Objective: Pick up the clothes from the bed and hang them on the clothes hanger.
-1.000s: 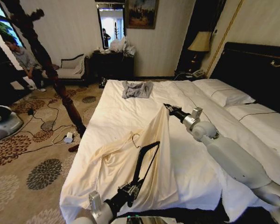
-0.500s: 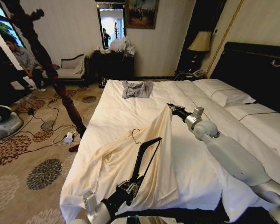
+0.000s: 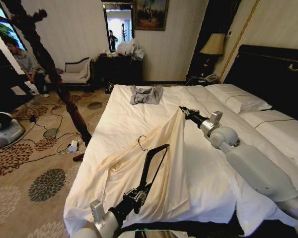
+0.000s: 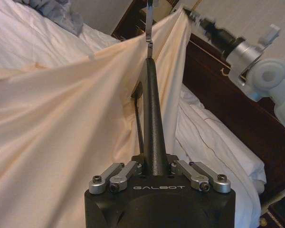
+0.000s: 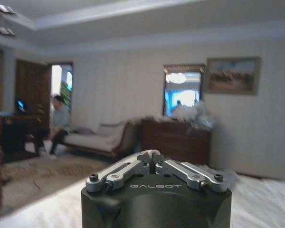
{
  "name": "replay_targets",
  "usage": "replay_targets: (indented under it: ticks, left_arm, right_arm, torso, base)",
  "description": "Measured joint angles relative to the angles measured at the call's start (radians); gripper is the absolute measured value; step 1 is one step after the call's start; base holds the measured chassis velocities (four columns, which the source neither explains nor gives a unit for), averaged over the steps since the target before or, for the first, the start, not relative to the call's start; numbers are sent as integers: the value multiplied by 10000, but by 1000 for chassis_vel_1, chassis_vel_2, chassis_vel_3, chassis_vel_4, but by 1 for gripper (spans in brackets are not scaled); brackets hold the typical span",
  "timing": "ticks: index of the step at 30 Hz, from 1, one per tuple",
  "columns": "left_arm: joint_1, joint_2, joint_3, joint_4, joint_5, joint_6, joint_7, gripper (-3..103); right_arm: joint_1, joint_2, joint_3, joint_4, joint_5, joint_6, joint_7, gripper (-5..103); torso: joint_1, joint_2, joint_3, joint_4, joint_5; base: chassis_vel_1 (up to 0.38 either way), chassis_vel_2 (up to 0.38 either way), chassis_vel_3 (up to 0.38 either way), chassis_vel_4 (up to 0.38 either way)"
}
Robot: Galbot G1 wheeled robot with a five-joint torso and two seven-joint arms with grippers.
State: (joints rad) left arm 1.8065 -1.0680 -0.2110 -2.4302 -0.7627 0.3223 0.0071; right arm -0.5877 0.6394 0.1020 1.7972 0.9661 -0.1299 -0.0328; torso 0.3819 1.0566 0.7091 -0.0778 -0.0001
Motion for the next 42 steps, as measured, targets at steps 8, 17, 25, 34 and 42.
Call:
replay_targets:
  ticks: [8,17,25,34,42]
  left_arm:
    - [-163,-16,499,105,-122,323,64,20]
    - [98,18,791,-67,223,385,236,20]
    - [169,7,659,-467,182,384,290,20]
    - [37,-58,710,-392,61,383,301,20]
    - [-723,-212,489,-57,-260,373,226,20]
  right_arm:
    - [400,312,-578,435,197,1350,-70,1]
    - [777,795,-1051,-150,-174,1751,154,1]
    - [828,889,-1159,-890,-548,1775,190,1]
    - [638,843,-966,-588,-340,1894,119,1]
    - [519,731,-969,611,242,2247,-285,1]
  torso:
    - [0,0,0,3,0]
    - [0,0,1,1,2]
    - [0,0,0,0,1]
    - [0,0,0,2,1]
    - [0,0,1,2,0]
  base:
    - [0,0,0,0]
    - [0,0,0,0]
    - [0,0,0,0]
    - [0,0,0,0]
    - [0,0,0,0]
